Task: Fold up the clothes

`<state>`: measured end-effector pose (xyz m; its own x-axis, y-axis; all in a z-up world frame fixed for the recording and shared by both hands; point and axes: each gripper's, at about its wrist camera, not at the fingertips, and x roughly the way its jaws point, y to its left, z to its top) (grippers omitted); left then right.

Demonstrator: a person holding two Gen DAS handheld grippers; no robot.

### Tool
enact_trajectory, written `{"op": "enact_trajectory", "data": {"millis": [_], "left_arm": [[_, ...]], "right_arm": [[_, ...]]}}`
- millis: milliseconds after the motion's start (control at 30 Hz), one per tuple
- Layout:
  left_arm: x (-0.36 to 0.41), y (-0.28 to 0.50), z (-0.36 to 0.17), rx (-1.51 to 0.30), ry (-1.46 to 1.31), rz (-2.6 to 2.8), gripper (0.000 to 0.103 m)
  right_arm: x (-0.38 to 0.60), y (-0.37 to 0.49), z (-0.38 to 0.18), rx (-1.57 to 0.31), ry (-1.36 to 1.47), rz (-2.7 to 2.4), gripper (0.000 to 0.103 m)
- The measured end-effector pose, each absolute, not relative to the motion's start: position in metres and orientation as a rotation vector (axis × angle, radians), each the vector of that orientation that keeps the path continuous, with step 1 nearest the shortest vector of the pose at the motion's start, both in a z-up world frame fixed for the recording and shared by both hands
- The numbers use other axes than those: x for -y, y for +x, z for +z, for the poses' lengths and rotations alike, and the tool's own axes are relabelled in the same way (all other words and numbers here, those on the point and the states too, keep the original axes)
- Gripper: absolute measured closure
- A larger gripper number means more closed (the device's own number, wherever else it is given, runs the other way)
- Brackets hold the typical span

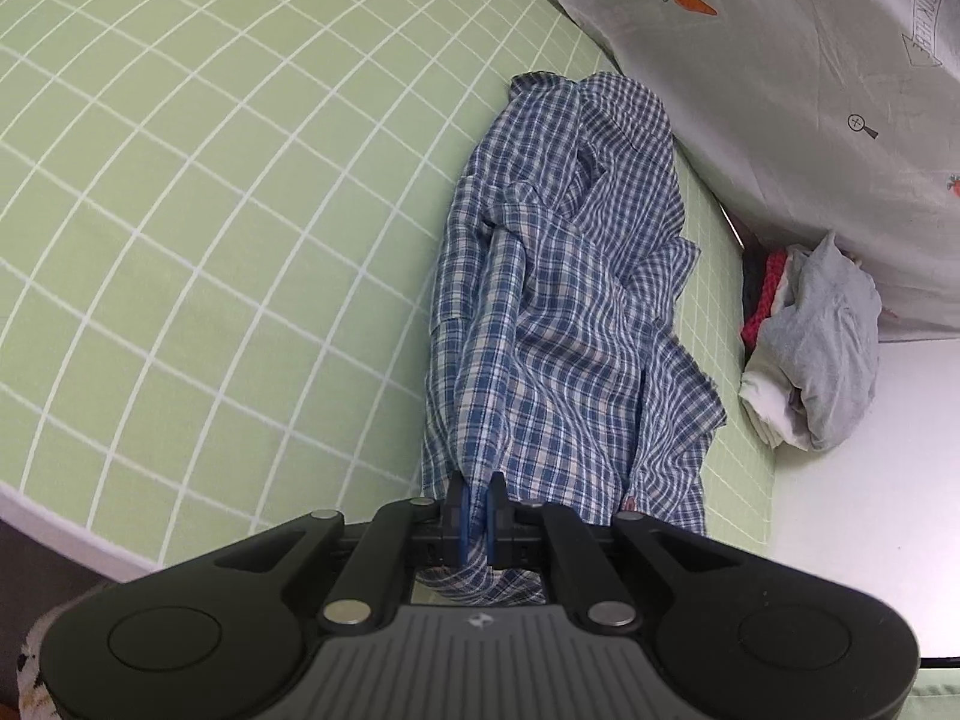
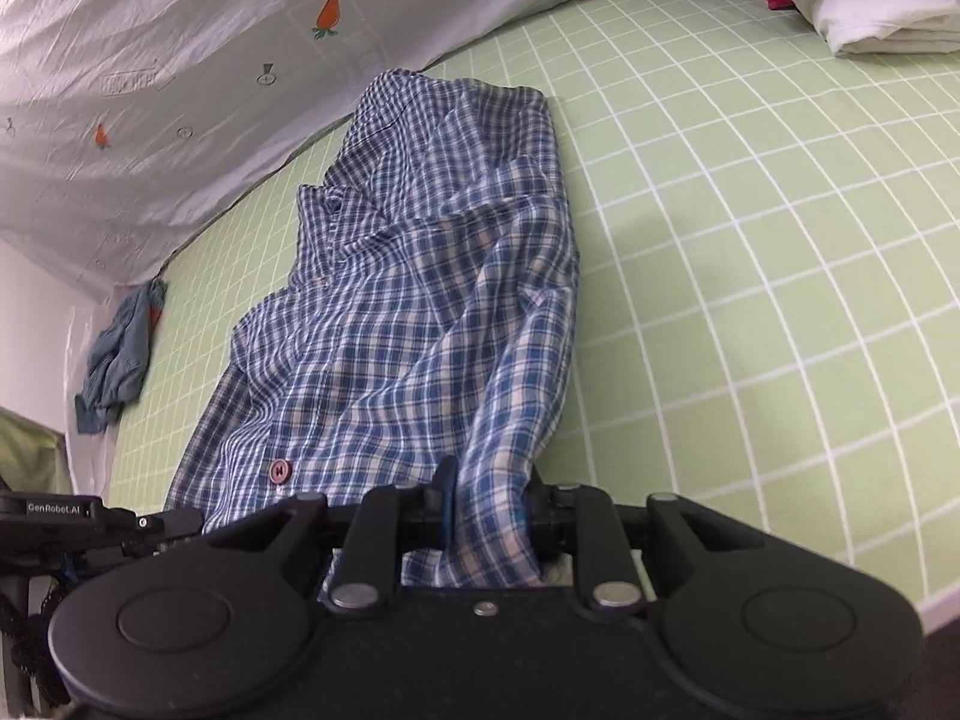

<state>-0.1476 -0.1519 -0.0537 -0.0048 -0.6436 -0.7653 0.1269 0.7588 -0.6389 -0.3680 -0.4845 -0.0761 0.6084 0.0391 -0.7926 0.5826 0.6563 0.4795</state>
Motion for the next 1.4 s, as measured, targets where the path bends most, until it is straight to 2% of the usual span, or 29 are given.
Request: {"op": "enact_trajectory", "data": {"millis": [233,633,1000,1400], "left_arm": [[0.134,-0.155,-0.04,-1.477,-0.589,-0.638,0.099],[0.137,-0.126,-0.022,-1.518,-0.981,-0.629,0.099],[0.144,-0.101,-0.048,-1.629,-1.303,-0.39,0.099],[0.215,-0.006,-0.038,-1.528,-1.352,-0.481,0.099]], "right_arm": [[0.48,-0.387,-0.053,-0.907,0.823,-0.291,0.083],[0.515,-0.372,-0.019,-0.83,0.998,-0.255,0.083],[0.546,-0.349,-0.034,-0.853,1.181,-0.246,0.083],[0.619,-0.284,-0.034,-0.745,1.34,-0.235,0.083]]}}
